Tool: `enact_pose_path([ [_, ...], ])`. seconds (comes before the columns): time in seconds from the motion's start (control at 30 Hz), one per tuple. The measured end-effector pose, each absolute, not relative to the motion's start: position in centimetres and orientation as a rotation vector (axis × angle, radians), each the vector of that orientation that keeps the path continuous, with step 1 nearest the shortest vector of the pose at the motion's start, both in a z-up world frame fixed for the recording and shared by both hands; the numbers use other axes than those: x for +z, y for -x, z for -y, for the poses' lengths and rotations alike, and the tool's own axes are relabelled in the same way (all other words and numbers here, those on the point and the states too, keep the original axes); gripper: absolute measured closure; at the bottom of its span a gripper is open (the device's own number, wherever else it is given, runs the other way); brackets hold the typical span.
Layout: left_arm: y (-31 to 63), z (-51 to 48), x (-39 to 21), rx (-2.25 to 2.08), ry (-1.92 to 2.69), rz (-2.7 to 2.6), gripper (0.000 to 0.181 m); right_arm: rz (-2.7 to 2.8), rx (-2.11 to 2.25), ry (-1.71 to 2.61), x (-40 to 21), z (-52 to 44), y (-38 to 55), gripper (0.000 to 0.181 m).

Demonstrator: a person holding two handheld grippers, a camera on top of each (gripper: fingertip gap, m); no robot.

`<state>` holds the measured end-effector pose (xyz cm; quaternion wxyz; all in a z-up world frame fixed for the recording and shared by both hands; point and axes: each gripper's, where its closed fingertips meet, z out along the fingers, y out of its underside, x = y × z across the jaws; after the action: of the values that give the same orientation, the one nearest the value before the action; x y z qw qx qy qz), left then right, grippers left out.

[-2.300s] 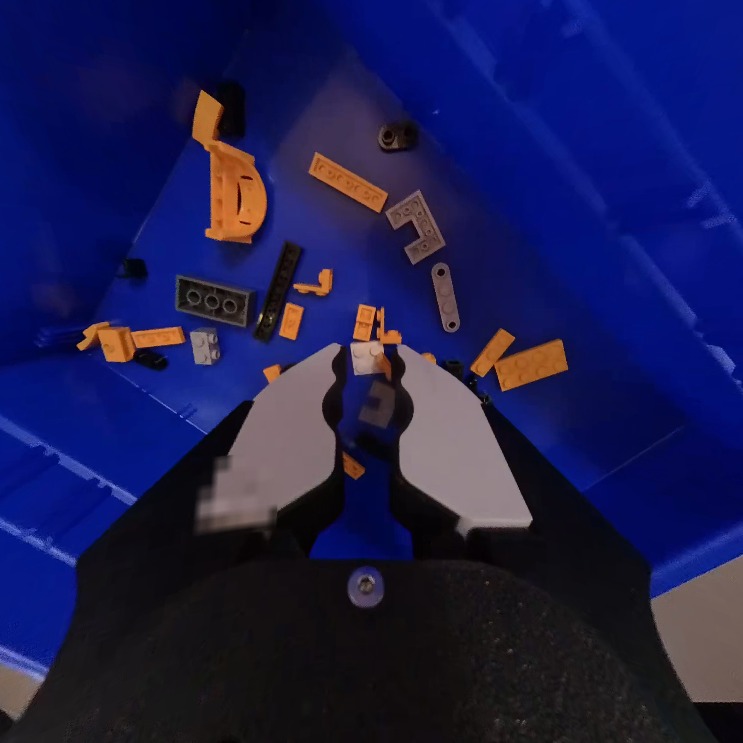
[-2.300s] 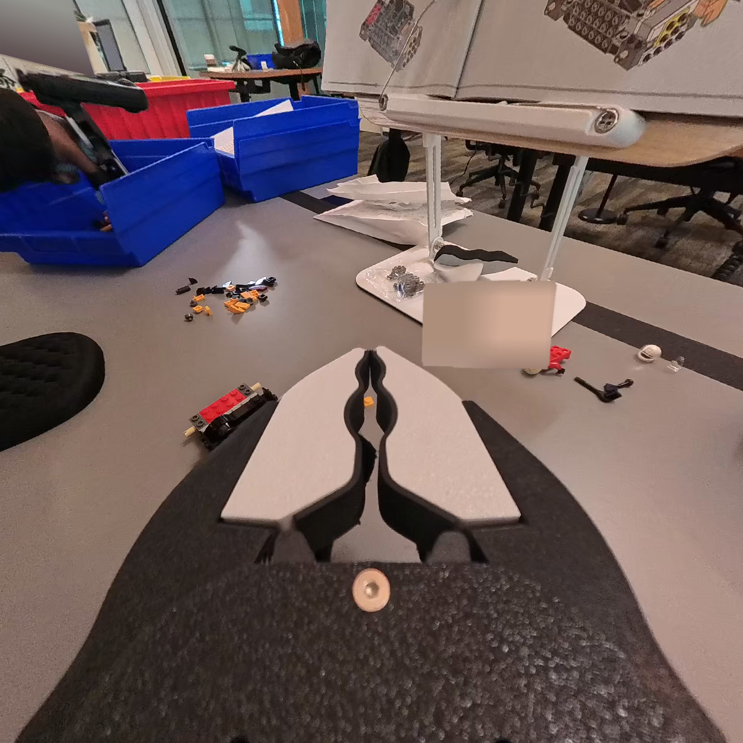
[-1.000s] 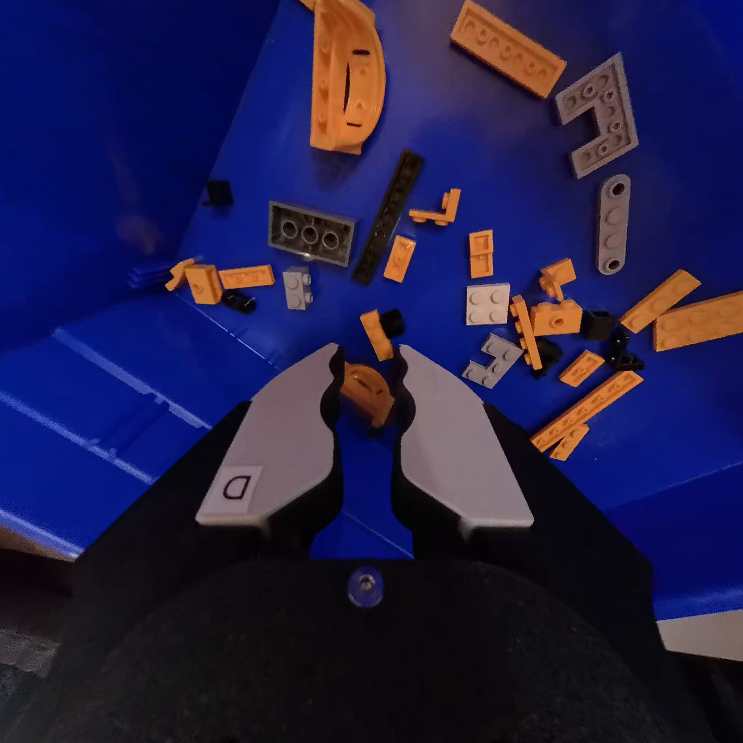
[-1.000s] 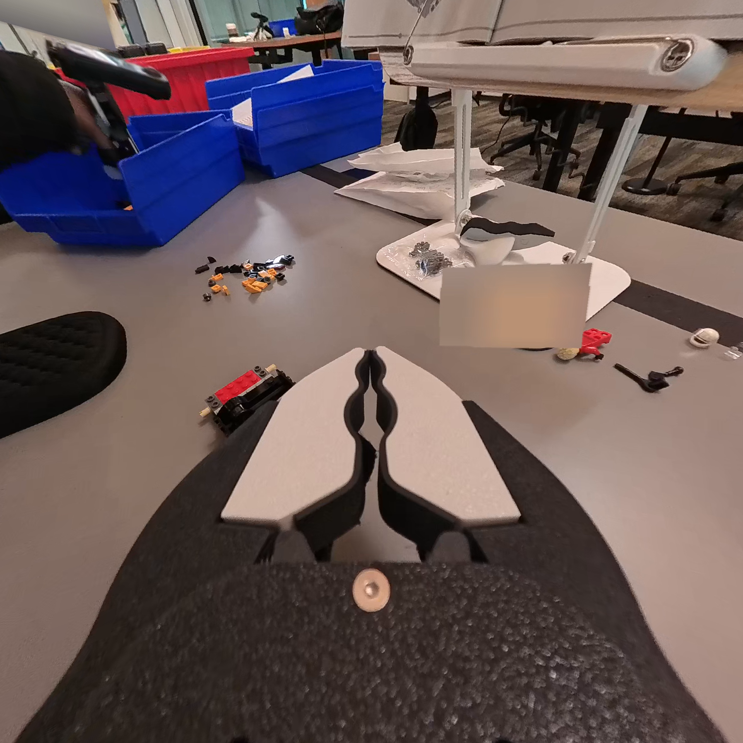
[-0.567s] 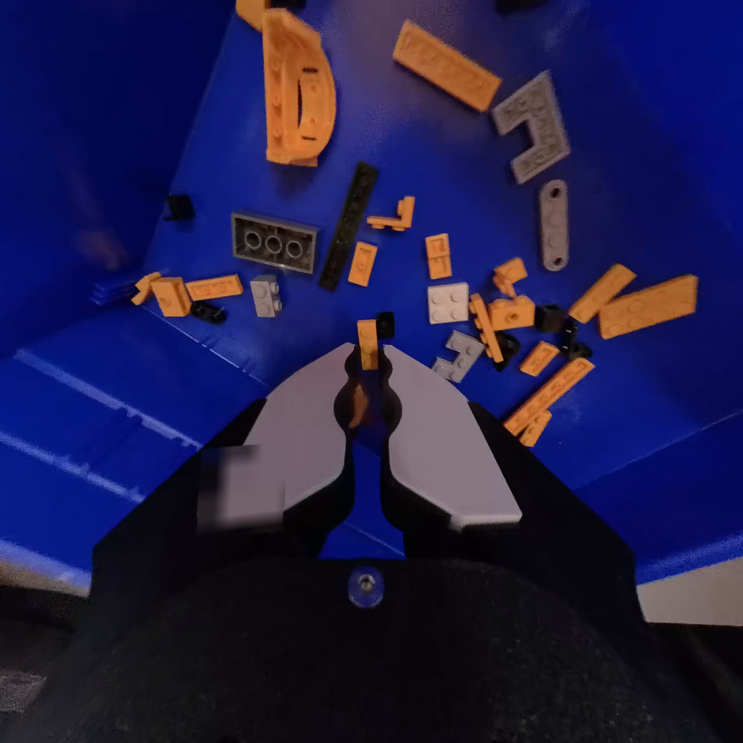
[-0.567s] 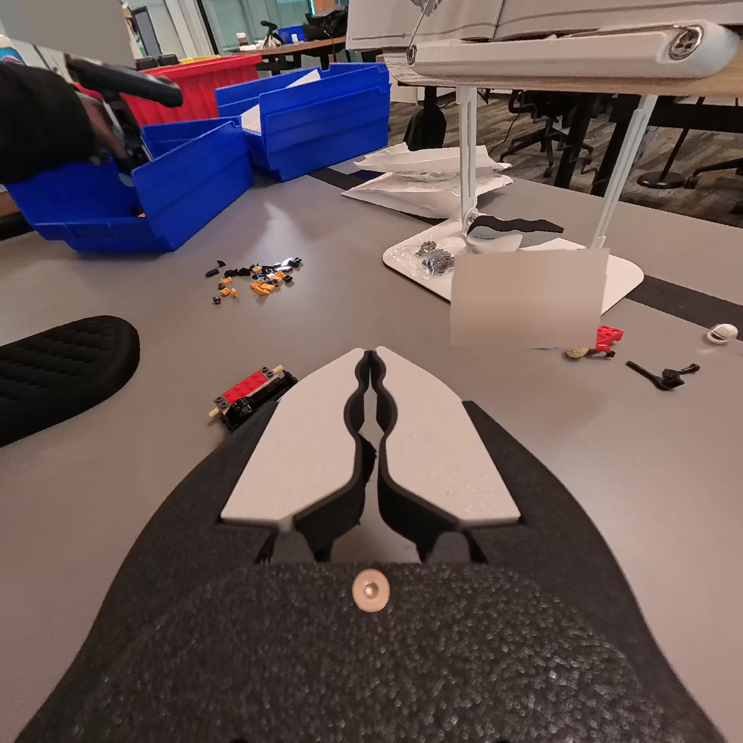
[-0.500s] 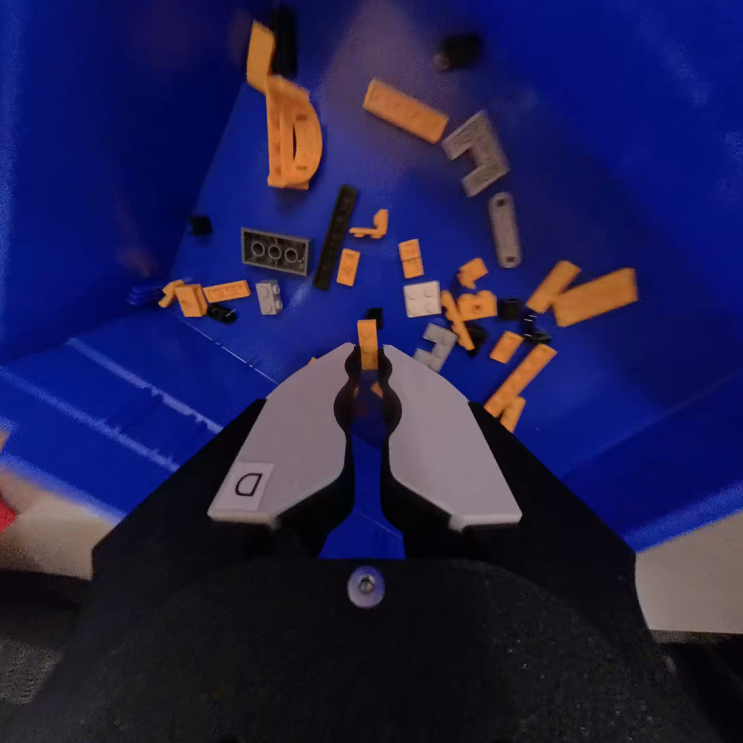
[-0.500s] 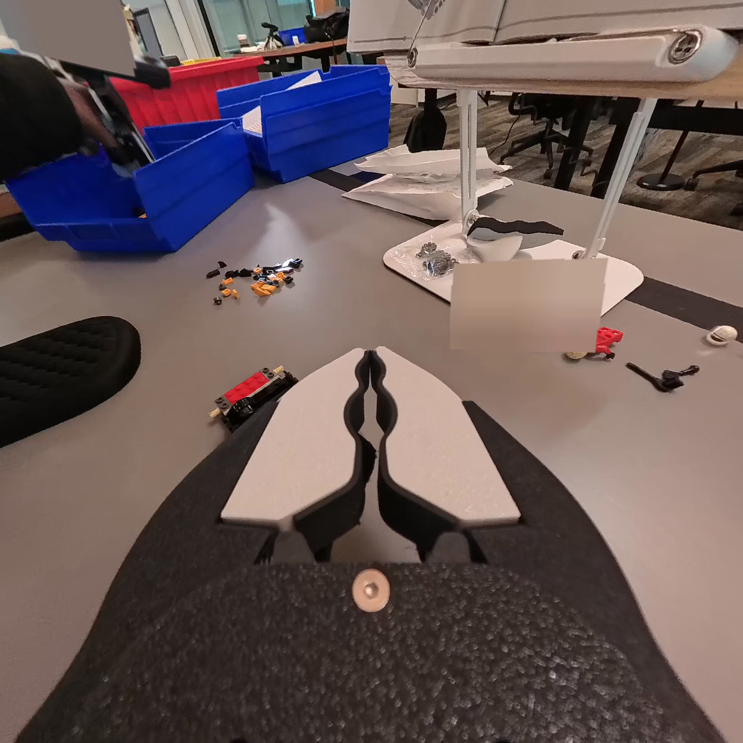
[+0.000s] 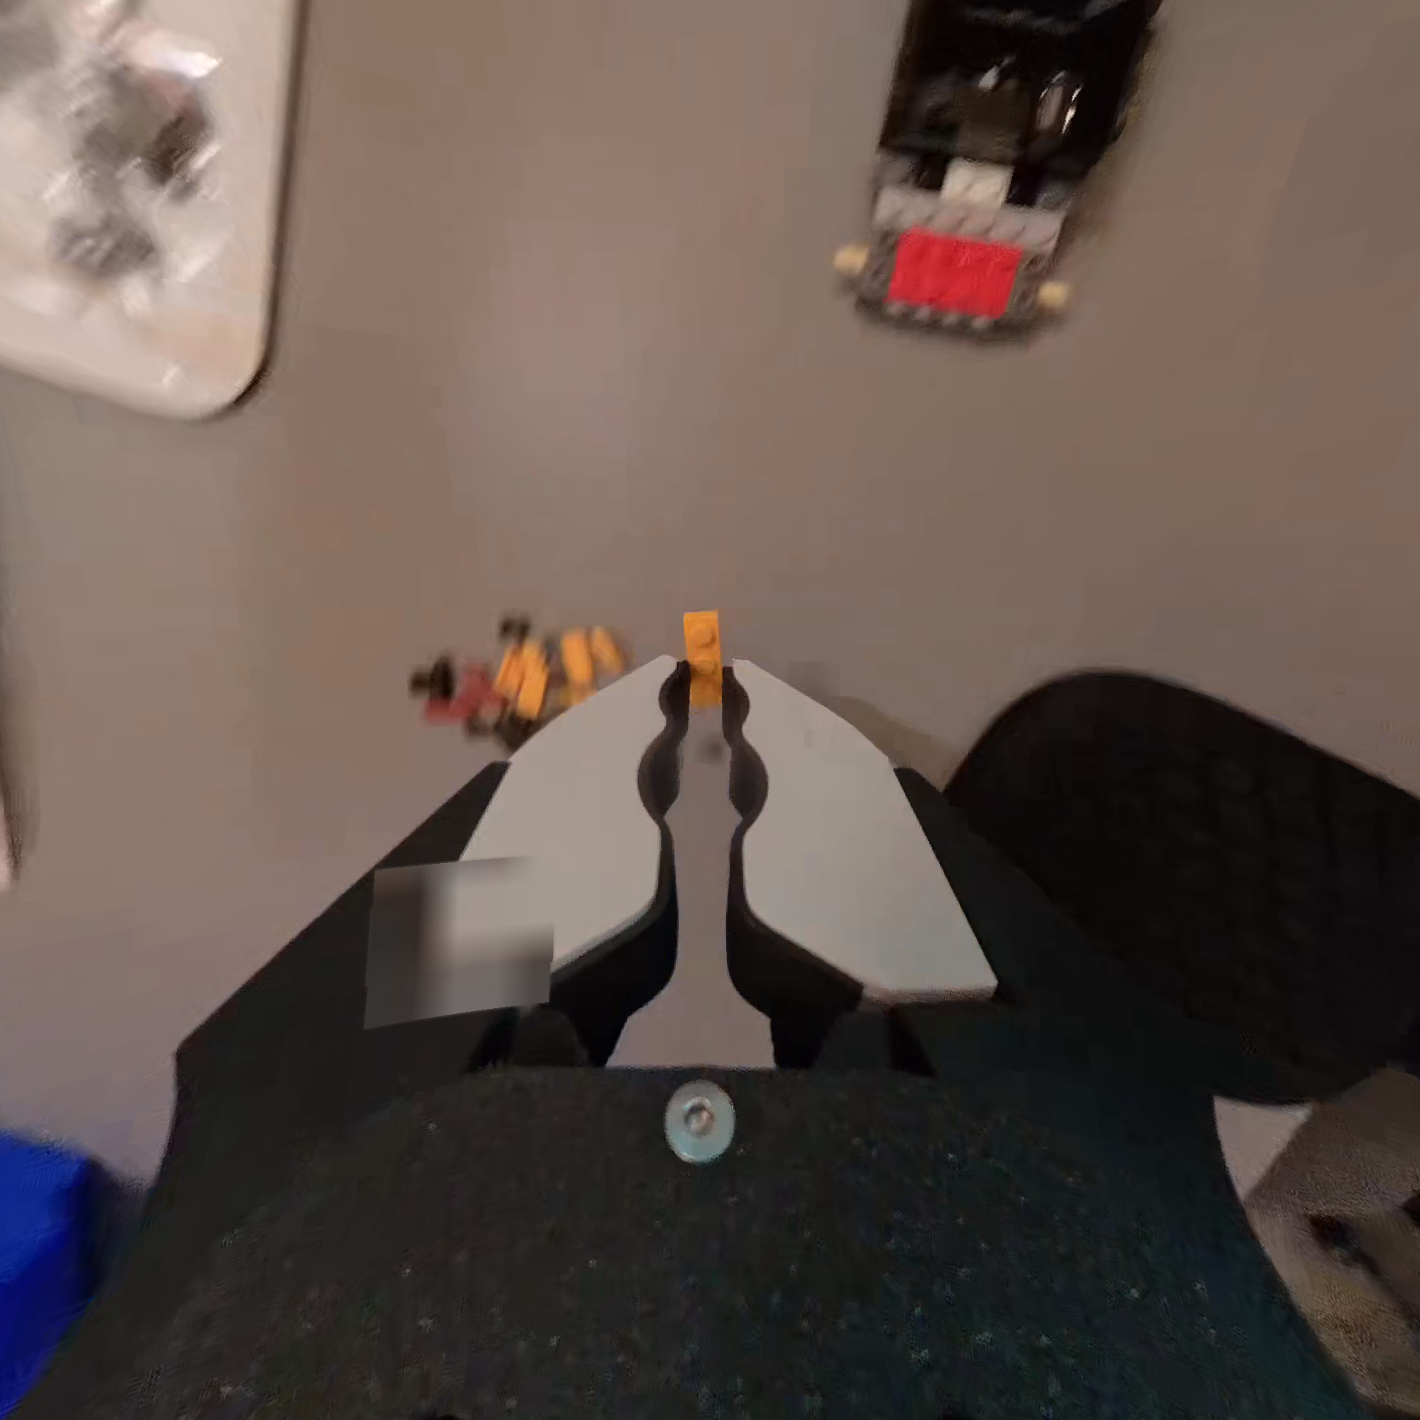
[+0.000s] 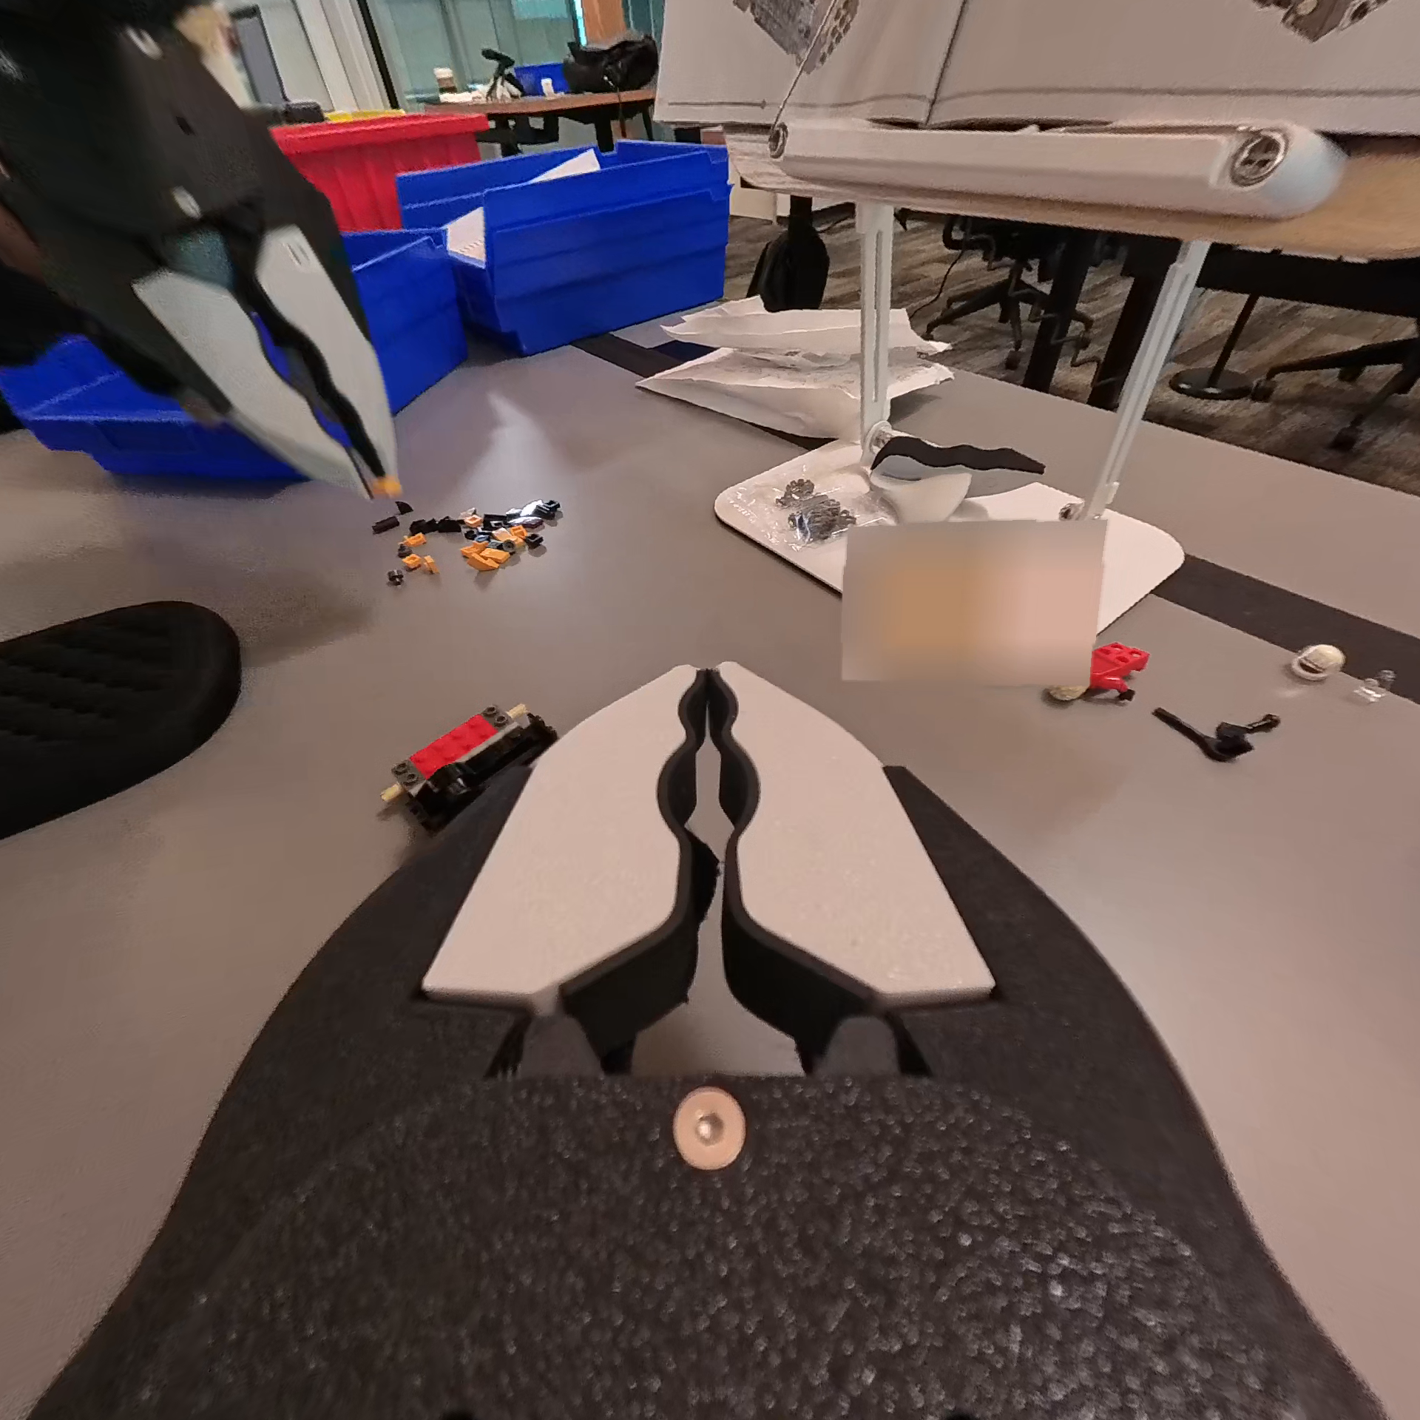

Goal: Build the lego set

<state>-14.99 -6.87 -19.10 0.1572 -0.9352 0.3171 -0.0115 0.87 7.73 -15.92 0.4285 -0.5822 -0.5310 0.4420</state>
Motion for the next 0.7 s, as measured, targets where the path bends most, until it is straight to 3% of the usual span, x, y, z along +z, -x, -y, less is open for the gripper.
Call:
enact_pose_path([
  [0.2,9.5,0.8,-23.9,-0.118,2.664,-1.093,0.174,1.27,1.061,1.455,-15.6,-9.1,-1.4,0.181],
  [0.7,5.6,-5.0,-25.6,-0.166,2.6,-1.24,0.173,1.259,1.096,1.476,-15.8,-9.3,-1.5,0.181],
])
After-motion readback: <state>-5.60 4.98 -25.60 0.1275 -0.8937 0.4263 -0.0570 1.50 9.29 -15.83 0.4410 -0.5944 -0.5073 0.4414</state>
